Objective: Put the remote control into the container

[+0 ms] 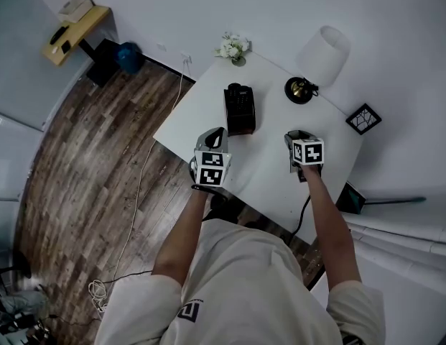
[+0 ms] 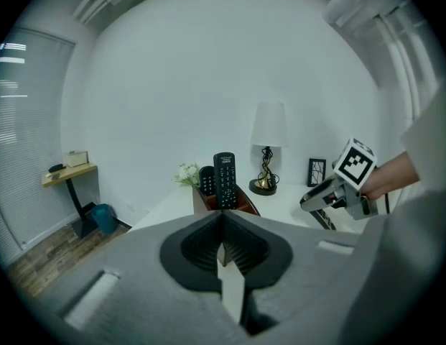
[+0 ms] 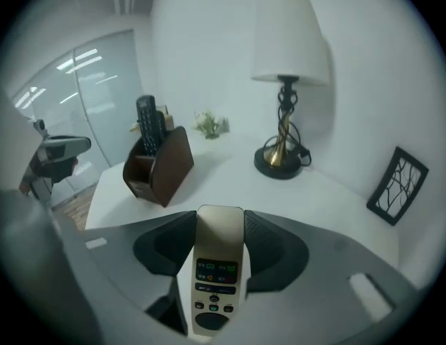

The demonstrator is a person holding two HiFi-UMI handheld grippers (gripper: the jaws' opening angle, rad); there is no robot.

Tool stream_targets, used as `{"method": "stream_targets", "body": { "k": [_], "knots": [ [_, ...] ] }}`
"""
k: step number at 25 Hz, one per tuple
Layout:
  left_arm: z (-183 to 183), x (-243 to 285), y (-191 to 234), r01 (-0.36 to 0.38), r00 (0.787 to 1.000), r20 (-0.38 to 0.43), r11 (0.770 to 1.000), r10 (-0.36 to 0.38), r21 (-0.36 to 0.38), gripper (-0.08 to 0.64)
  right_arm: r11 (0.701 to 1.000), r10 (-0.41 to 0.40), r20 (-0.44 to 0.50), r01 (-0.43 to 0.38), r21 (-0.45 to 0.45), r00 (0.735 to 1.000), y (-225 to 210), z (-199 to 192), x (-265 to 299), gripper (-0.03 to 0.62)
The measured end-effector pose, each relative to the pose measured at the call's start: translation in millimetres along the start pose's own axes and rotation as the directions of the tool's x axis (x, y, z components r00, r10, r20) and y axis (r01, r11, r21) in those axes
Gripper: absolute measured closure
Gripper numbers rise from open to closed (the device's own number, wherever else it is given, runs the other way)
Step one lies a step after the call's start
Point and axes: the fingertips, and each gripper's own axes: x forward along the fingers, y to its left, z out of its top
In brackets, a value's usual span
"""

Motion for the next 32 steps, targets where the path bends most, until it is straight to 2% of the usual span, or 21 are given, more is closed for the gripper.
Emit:
{"method": "stream_targets", "body": {
  "k": [5,10,15,21,24,28,32],
  "knots": [
    [9.2,-12.3,-27.8,-0.017,1.000,0.011,1.000,0.017,-0.015,0.555,0.999,-0.047,0.222,0.043,0.023,0.974,33.5,26.4,-31.2,0.380],
    [17.4,-25.0,-51.2,-0.014,0.999,0.043,1.000,0.015,-0.019,0.555,0.999,0.007,0.384,0.009,-0.039,0.923,76.5,36.5,-52.1,0.382],
    [15.1,-31.2,-52.1,-0.022,0.999,0.044,1.000,0.022,-0.009,0.555,0.997,0.074,0.418,-0.069,-0.029,0.905,101.7,50.8,-54.6,0.382],
    [5.2,-31.3,-37.0,-0.024,0.999,0.031,0.999,0.025,-0.036,0.555,0.989,0.096,0.491,-0.138,0.050,0.866,117.3,103.1,-52.3,0.382],
    [4.9,-24.1,-23.5,-0.019,0.999,0.027,0.999,0.020,-0.033,0.555,0.984,0.086,0.549,-0.156,0.083,0.832,122.7,132.9,-50.6,0.382],
    [8.9,-15.8,-3.0,-0.009,1.000,0.007,1.000,0.009,-0.021,0.555,0.986,0.050,0.592,-0.135,0.100,0.804,131.8,159.5,-47.5,0.381],
    [22.9,-5.1,7.6,0.019,1.000,0.020,1.000,-0.019,0.007,0.555,0.982,0.012,0.641,-0.132,0.139,0.768,129.5,179.5,-41.4,0.382]
  ]
}}
